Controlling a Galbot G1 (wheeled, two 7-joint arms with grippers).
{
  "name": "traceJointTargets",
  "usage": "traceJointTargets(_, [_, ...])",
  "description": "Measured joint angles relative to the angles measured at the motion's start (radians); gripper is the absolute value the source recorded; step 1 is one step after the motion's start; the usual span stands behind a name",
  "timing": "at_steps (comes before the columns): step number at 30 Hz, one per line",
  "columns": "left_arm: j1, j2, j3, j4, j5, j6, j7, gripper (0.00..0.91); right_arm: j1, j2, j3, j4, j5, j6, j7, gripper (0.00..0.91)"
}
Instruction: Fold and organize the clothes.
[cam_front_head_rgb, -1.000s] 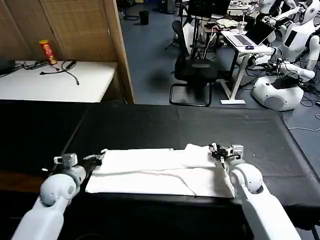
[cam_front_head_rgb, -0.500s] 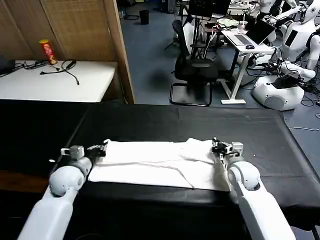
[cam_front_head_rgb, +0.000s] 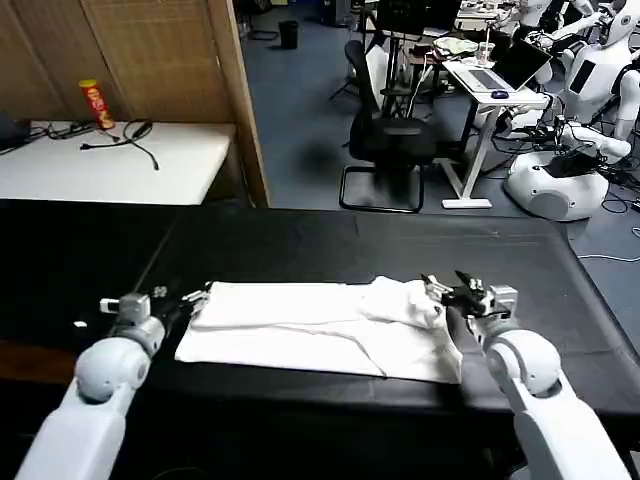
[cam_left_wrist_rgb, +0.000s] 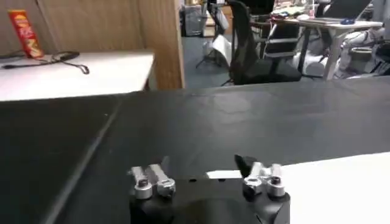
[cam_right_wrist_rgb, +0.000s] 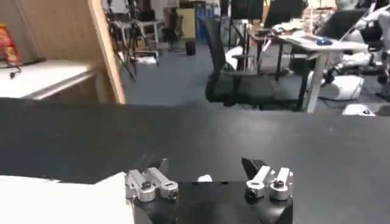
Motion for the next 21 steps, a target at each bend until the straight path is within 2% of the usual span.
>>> traceJointTargets(7, [0.078, -0.050, -0.023, -0.010, 0.004, -0.004, 0.005, 0.868, -0.033, 0.000, 0.004, 0.062, -0.001, 0.000, 0.000, 0.878])
traceJointTargets(8, [0.085, -0.056, -0.024, -0.011, 0.003, -0.004, 0.008, 0.741, -0.037, 0.000, 0.007, 0.067, -0.002, 0.000, 0.000, 0.878])
traceJointTargets(10, [0.099, -0.070, -0.024, -0.012, 0.003, -0.007, 0.014, 0.644, -0.045, 0.000, 0.010, 0.076, -0.002, 0.001, 0.000, 0.878])
traceJointTargets(11, [0.103, -0.076, -0.024, -0.012, 0.005, -0.009, 0.016, 0.546, -0.047, 0.000, 0.011, 0.078, -0.002, 0.002, 0.000, 0.878])
traceJointTargets(13, [0.110, -0.086, -0.025, -0.010, 0.008, -0.014, 0.018, 0.429, -0.052, 0.000, 0.014, 0.086, -0.004, 0.005, 0.000, 0.878])
traceJointTargets(14, [0.113, -0.091, -0.026, -0.009, 0.009, -0.015, 0.019, 0.176, -0.053, 0.000, 0.015, 0.087, -0.005, 0.007, 0.000, 0.878])
traceJointTargets(16, [0.120, -0.102, -0.026, -0.008, 0.010, -0.017, 0.019, 0.098, -0.054, 0.002, 0.016, 0.091, -0.007, 0.010, 0.000, 0.878])
traceJointTargets(17, [0.123, -0.107, -0.025, -0.008, 0.010, -0.017, 0.019, 0.029, -0.054, 0.002, 0.016, 0.092, -0.008, 0.011, -0.001, 0.878])
traceJointTargets(21, [0.132, -0.124, -0.025, -0.009, 0.008, -0.019, 0.018, 0.000, -0.052, 0.003, 0.016, 0.096, -0.010, 0.015, -0.003, 0.878])
